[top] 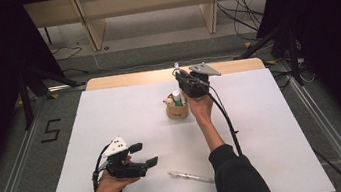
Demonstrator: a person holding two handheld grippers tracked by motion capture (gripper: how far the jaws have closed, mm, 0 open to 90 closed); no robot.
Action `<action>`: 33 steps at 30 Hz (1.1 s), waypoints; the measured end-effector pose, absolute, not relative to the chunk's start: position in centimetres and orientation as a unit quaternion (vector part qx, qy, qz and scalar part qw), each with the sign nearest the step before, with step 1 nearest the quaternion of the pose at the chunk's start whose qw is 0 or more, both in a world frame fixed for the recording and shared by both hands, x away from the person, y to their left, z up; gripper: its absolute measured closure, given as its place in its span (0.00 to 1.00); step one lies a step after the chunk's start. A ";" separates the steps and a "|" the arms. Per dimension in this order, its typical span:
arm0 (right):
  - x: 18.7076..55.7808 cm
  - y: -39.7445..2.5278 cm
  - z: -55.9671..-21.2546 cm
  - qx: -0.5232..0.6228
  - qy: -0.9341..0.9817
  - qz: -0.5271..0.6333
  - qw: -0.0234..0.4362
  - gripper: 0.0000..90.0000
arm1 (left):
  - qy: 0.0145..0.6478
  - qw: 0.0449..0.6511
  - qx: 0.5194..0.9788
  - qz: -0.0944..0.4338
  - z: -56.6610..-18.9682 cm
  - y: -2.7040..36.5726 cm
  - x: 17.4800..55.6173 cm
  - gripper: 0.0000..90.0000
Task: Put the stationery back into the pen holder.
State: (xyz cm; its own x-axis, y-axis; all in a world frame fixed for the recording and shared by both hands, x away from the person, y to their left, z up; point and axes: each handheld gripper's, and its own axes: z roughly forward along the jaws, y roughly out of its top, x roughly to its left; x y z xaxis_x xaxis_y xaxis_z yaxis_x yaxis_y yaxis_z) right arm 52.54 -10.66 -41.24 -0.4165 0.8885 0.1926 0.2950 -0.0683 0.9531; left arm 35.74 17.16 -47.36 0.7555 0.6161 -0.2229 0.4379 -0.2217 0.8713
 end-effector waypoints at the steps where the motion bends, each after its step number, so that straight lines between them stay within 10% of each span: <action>1: 52.5 -10.7 -41.3 0.472 0.629 0.558 0.264 0.87 | 0.340 0.525 0.776 0.085 -47.4 17.1 35.7 0.17; 33: 52.2 -10.3 -43.3 0.470 0.649 0.539 0.260 0.87 | 0.340 0.522 0.778 0.085 -47.5 17.0 35.7 0.17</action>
State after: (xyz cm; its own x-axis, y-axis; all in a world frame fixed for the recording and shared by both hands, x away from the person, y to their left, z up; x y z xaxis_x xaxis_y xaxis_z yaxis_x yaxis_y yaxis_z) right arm 52.21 -10.34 -43.27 -0.4222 0.8906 0.1688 0.3301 -0.0223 0.9437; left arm 35.67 17.02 -47.46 0.7547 0.6171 -0.2229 0.4402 -0.2243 0.8694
